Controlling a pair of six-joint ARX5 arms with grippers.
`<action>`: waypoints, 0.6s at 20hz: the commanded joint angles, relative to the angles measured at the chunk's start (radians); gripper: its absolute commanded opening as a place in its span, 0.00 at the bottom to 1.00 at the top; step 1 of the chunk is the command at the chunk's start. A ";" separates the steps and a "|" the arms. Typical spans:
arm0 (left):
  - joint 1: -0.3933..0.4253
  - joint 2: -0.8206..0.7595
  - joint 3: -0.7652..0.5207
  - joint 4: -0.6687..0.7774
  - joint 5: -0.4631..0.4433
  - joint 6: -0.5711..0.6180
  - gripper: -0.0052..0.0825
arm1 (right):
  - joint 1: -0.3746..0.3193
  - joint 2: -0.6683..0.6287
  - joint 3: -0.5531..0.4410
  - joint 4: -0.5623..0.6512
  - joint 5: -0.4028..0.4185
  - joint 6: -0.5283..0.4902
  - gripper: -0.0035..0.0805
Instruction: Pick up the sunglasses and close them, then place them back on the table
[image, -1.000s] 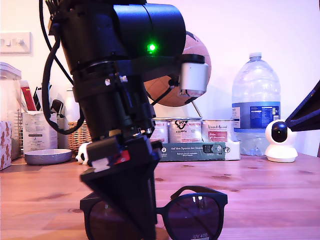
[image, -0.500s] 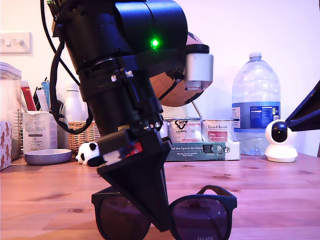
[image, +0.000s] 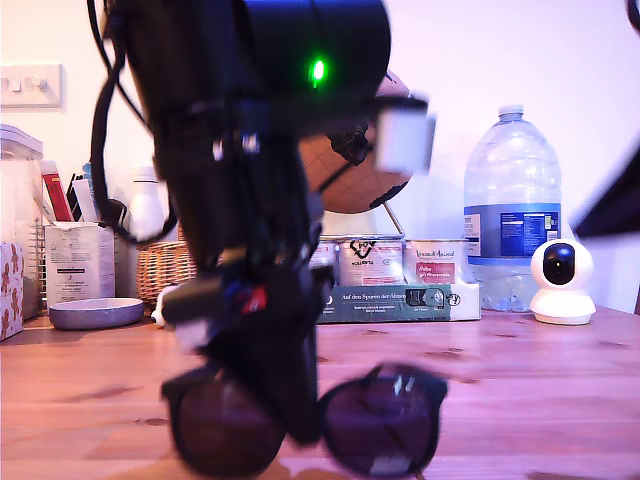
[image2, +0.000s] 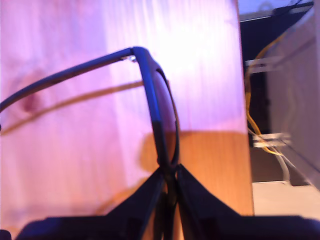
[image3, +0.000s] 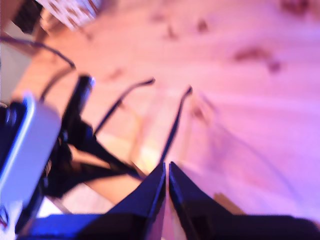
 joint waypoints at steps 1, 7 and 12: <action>-0.015 -0.073 -0.005 0.014 -0.008 0.008 0.03 | -0.016 0.011 0.030 0.010 0.024 0.001 0.04; -0.020 -0.208 -0.006 0.050 -0.034 -0.012 0.03 | -0.074 0.034 0.054 0.042 -0.043 -0.093 0.03; -0.020 -0.294 -0.010 0.132 -0.029 -0.023 0.03 | -0.123 0.034 0.054 0.198 -0.143 -0.081 0.03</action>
